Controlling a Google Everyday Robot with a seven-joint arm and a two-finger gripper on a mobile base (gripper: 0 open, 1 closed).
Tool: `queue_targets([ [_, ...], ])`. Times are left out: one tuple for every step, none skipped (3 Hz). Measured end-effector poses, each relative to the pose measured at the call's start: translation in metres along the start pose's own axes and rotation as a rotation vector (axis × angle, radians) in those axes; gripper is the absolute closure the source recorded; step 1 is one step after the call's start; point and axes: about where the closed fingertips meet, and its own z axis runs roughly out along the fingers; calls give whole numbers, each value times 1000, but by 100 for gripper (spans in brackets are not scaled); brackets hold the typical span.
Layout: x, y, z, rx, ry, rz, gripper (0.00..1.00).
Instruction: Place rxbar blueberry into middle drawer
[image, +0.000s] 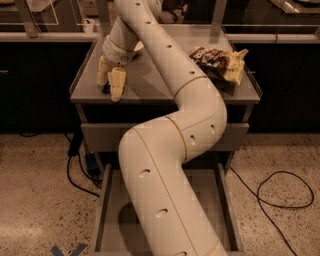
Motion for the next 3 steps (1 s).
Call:
queue_targets([
  [-4, 1, -5, 0, 0, 0, 100],
  [-7, 7, -6, 0, 0, 0, 100],
  [-7, 7, -6, 0, 0, 0, 100],
])
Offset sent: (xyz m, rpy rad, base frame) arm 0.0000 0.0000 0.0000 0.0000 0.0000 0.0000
